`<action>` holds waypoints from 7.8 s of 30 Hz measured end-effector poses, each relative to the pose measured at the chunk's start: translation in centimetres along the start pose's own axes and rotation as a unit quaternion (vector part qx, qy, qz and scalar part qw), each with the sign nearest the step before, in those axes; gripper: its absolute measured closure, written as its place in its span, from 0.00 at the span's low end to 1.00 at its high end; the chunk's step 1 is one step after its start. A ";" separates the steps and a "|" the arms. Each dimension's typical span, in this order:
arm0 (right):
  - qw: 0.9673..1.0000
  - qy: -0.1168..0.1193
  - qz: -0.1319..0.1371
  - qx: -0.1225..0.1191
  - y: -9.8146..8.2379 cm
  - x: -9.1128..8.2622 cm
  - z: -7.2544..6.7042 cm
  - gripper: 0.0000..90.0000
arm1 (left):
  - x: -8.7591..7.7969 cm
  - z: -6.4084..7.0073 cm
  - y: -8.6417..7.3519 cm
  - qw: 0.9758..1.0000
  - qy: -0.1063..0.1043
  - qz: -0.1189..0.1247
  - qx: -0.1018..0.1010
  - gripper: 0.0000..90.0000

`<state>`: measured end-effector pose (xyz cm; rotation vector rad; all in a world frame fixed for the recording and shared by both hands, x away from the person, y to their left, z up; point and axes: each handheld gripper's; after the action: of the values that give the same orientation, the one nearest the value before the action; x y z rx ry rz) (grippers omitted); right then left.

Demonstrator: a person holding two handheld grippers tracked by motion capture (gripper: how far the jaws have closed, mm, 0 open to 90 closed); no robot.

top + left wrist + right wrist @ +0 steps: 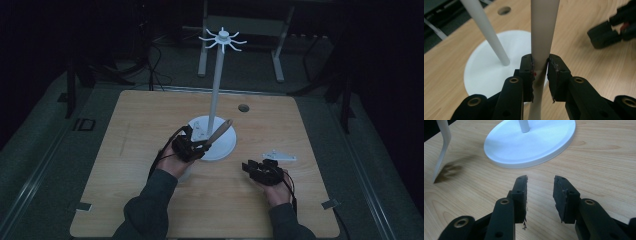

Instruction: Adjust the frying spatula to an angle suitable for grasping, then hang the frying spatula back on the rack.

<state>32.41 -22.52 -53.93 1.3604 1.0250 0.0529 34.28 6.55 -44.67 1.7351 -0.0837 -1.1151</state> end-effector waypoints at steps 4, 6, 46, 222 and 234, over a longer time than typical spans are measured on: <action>1.000 0.007 0.004 -0.004 0.3 0.2 -0.5 0.70 | -0.8 0.0 0.0 0.999 0.015 0.027 -0.009 0.83; 1.000 0.013 0.009 -0.010 0.6 0.4 -1.0 0.70 | -1.2 0.2 0.2 0.999 0.021 0.042 -0.011 0.83; 0.989 0.064 0.125 -0.051 6.3 5.0 -7.6 0.90 | -1.7 3.0 1.9 0.988 0.020 0.139 -0.059 0.81; 0.997 -0.031 0.059 -0.047 -1.4 -3.4 0.6 0.51 | -2.7 0.8 14.7 0.941 0.254 0.194 -0.110 0.79; 0.997 -0.034 0.056 -0.049 -1.5 -3.3 0.6 0.51 | -3.4 0.6 13.9 0.942 0.230 0.218 -0.111 0.59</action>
<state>30.06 -25.24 -53.39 1.3201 0.8777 0.1383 37.86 1.34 -31.81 1.6251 -0.0472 -0.3670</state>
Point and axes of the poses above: each handheld gripper's, and its own axes: x roughly forward along the jaws, y roughly out of its top, z roughly to its right, and after that the axes turned 8 degrees about -x, right-handed
